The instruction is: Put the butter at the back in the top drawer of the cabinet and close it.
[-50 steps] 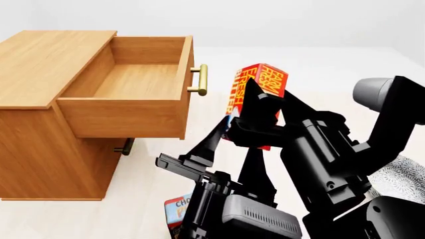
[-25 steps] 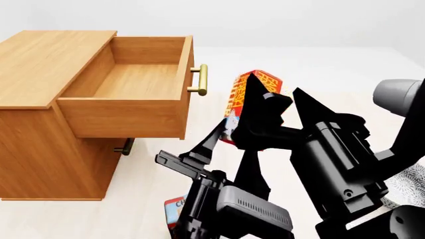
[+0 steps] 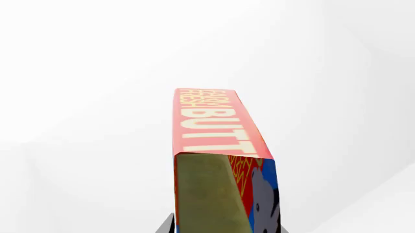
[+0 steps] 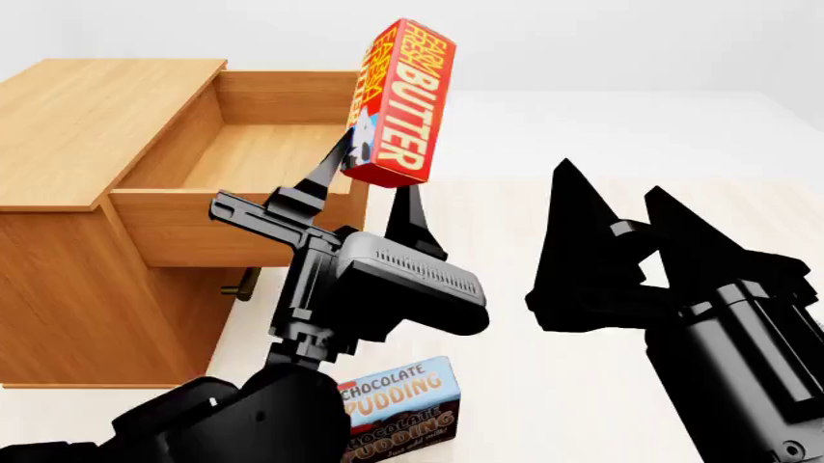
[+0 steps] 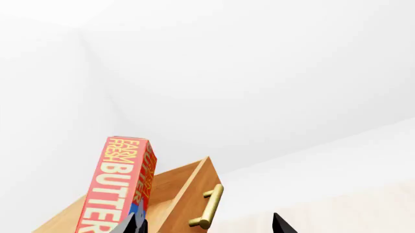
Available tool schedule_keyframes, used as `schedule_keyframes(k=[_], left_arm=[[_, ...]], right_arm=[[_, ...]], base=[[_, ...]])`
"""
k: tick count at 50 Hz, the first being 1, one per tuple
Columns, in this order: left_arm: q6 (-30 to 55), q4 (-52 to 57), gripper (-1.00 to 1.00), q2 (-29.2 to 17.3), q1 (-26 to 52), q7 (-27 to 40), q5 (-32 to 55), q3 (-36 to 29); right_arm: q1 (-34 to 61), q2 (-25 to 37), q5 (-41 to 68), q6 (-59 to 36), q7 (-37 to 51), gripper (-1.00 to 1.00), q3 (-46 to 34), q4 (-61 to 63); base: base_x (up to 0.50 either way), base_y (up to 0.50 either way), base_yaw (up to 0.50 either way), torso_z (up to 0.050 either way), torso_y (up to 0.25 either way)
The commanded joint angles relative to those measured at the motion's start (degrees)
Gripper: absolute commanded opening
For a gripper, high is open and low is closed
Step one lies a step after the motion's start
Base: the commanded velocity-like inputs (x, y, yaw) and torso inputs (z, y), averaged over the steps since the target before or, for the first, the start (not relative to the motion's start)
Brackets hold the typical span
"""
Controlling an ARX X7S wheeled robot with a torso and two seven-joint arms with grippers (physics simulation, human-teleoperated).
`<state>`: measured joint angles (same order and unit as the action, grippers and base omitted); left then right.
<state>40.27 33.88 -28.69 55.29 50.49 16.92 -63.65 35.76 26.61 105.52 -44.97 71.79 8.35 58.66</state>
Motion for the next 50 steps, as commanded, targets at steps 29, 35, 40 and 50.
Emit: schedule_keyframes(k=[29,35,40,50], left_arm=[[-7.0,-24.2,-1.00,-3.2,10.9,-11.1,8.8,18.0],[-9.3,-29.9,-1.00,-1.2,11.3,-13.9,14.0,22.4],[-11.2,-34.9,-1.00,0.4,11.6,-16.1,15.6,23.9],[-13.5,-41.1,-1.00,2.7,12.6,-18.0,15.9,24.6]], right_arm=[[-6.0,-3.6,3.2,-9.1,-4.2,1.00,11.0,0.7],[-5.9,-4.4,3.0,-9.9,-4.1,1.00,10.4,0.3],[-5.6,-4.7,3.3,-10.3,-3.8,1.00,10.2,0.4],[-6.2,-5.9,2.6,-11.6,-4.7,1.00,10.3,0.3]], base=[[0.00,0.00,0.00,0.001,0.001],[0.00,0.00,0.00,0.000,0.000],[0.00,0.00,0.00,0.000,0.002],[0.00,0.00,0.00,0.001,0.001]])
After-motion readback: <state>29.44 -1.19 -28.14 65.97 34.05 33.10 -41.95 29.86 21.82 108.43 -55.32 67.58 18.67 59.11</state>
